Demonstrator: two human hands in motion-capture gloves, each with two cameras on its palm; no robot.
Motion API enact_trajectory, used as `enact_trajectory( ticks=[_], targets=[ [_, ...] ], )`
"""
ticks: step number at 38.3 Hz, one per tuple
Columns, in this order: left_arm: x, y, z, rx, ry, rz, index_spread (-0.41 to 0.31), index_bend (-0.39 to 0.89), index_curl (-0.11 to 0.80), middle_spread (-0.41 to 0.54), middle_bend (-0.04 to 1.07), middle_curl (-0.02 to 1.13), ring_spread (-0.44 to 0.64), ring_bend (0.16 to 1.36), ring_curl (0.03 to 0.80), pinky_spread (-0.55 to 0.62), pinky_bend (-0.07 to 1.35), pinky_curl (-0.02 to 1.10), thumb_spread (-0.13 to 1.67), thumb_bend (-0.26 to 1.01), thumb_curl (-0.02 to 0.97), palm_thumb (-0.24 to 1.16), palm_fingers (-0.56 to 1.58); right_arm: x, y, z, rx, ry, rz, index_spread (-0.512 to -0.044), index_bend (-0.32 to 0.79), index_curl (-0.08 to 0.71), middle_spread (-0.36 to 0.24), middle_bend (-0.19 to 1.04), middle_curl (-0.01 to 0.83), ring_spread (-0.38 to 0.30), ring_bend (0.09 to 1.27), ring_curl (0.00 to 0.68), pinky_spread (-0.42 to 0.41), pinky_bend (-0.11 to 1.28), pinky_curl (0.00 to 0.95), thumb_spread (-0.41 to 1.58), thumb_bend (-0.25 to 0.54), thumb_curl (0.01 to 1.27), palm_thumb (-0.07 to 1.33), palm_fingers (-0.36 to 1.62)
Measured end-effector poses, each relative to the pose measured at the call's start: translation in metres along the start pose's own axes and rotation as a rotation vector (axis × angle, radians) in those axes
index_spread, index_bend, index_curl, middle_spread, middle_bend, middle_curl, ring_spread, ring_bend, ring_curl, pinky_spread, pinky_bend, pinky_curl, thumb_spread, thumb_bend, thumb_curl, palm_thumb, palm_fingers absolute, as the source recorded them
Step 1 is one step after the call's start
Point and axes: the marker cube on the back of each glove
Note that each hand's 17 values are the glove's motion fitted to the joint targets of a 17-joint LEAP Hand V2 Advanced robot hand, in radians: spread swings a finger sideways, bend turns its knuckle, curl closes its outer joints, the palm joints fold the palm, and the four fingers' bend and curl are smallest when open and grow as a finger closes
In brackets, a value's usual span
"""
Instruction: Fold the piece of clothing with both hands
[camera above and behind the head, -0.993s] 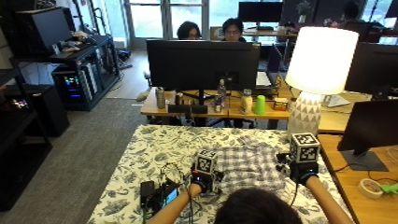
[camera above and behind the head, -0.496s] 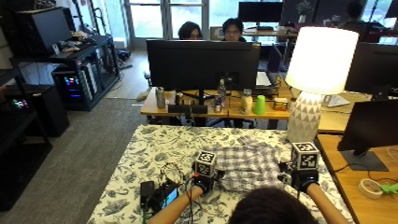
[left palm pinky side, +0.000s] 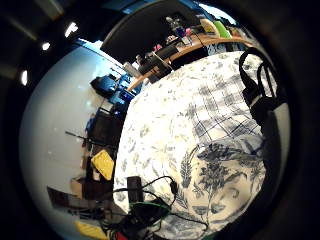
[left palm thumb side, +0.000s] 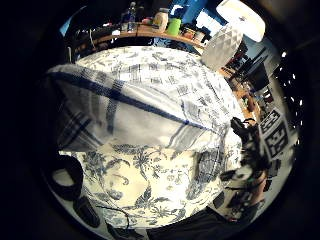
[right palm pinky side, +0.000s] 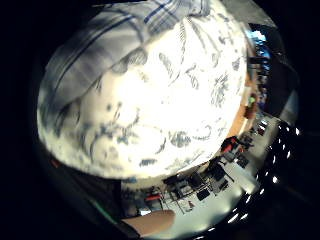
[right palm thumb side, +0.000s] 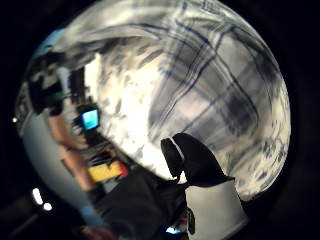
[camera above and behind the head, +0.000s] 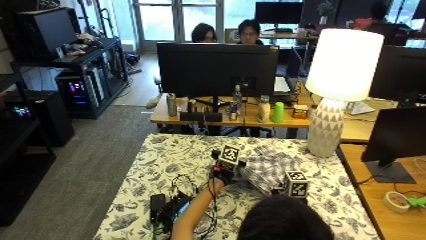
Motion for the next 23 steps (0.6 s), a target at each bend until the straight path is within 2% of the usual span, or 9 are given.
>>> enact_trajectory(
  ticks=[2, 8, 10, 11, 12, 13, 15, 18, 23],
  targets=[
    [0.000, -0.009, 0.001, 0.020, -0.010, 0.002, -0.235, 0.13, 0.349, -0.304, 0.62, 0.52, -0.34, 0.72, 0.407, -0.33, 0.34, 0.36, 1.51, 0.12, 0.187, 0.39, 1.22, 0.006, -0.027, 0.014, 0.064, 0.058, 0.040, -0.300, 0.01, 0.183, 0.029, 0.14, 0.336, 0.094, 0.39, 0.360, 0.236, 0.54, 0.419, 1.10, -0.001, 0.26, 0.47, 0.14],
    [-0.007, -0.021, -0.012, 0.049, -0.057, 0.009, -0.231, 0.13, 0.349, -0.318, 0.64, 0.56, -0.36, 0.74, 0.431, -0.35, 0.37, 0.38, 1.55, 0.11, 0.161, 0.36, 1.20, -0.006, -0.040, -0.004, 0.293, 0.151, 0.097, -0.289, 0.06, 0.148, 0.046, 0.18, 0.327, 0.123, 0.41, 0.355, 0.240, 0.61, 0.427, 1.07, -0.006, 0.28, 0.54, 0.03],
    [-0.010, -0.018, -0.017, 0.048, -0.068, 0.016, -0.231, 0.13, 0.350, -0.322, 0.64, 0.57, -0.36, 0.75, 0.435, -0.35, 0.37, 0.39, 1.56, 0.11, 0.154, 0.35, 1.20, 0.016, -0.068, 0.001, 0.350, 0.173, 0.145, -0.302, 0.17, 0.173, -0.009, 0.30, 0.368, 0.060, 0.51, 0.355, 0.209, 0.50, 0.373, 1.04, 0.015, 0.29, 0.59, 0.45],
    [-0.011, -0.016, -0.018, 0.051, -0.072, 0.019, -0.231, 0.13, 0.351, -0.323, 0.65, 0.57, -0.36, 0.75, 0.437, -0.36, 0.37, 0.39, 1.57, 0.11, 0.152, 0.35, 1.20, 0.026, -0.077, 0.000, 0.382, 0.184, 0.167, -0.301, 0.15, 0.167, -0.007, 0.30, 0.357, 0.067, 0.46, 0.310, 0.220, 0.47, 0.345, 1.04, 0.000, 0.29, 0.58, 0.38],
    [-0.012, -0.014, -0.019, 0.054, -0.074, 0.023, -0.231, 0.13, 0.352, -0.325, 0.64, 0.57, -0.36, 0.75, 0.439, -0.36, 0.38, 0.39, 1.57, 0.11, 0.148, 0.34, 1.19, 0.033, -0.081, -0.004, 0.412, 0.187, 0.183, -0.300, 0.24, 0.212, -0.056, 0.38, 0.391, -0.018, 0.58, 0.360, 0.103, 0.49, 0.364, 1.03, 0.081, 0.32, 0.73, 0.84],
    [-0.013, -0.011, -0.020, 0.056, -0.077, 0.028, -0.230, 0.13, 0.353, -0.326, 0.64, 0.58, -0.36, 0.76, 0.441, -0.36, 0.38, 0.39, 1.58, 0.11, 0.146, 0.34, 1.19, 0.038, -0.081, -0.010, 0.435, 0.183, 0.192, -0.298, 0.21, 0.186, -0.076, 0.37, 0.378, -0.047, 0.57, 0.320, 0.052, 0.48, 0.323, 1.03, 0.097, 0.33, 0.78, 0.97],
    [-0.016, -0.001, -0.024, 0.051, -0.088, 0.041, -0.230, 0.13, 0.354, -0.329, 0.64, 0.58, -0.36, 0.76, 0.445, -0.36, 0.38, 0.40, 1.58, 0.11, 0.141, 0.33, 1.19, 0.044, -0.075, -0.023, 0.450, 0.167, 0.192, -0.287, 0.21, 0.217, -0.100, 0.38, 0.390, -0.098, 0.59, 0.333, -0.050, 0.50, 0.325, 1.03, 0.145, 0.36, 0.88, 1.20],
    [-0.022, 0.016, -0.033, 0.031, -0.102, 0.068, -0.230, 0.14, 0.357, -0.332, 0.64, 0.59, -0.37, 0.77, 0.450, -0.36, 0.38, 0.40, 1.58, 0.11, 0.132, 0.32, 1.19, 0.047, -0.063, -0.038, 0.415, 0.162, 0.165, -0.277, 0.20, 0.271, -0.122, 0.39, 0.417, -0.136, 0.63, 0.395, -0.127, 0.51, 0.373, 1.02, 0.161, 0.37, 0.94, 1.25],
    [-0.021, 0.055, -0.035, -0.066, -0.015, 0.156, -0.230, 0.14, 0.362, -0.336, 0.63, 0.61, -0.37, 0.77, 0.455, -0.36, 0.38, 0.41, 1.58, 0.11, 0.122, 0.31, 1.18, 0.047, -0.020, -0.047, 0.338, 0.238, 0.080, -0.270, 0.19, 0.320, -0.145, 0.40, 0.438, -0.180, 0.64, 0.429, -0.204, 0.50, 0.398, 1.01, 0.166, 0.39, 1.01, 1.26]
  ],
)
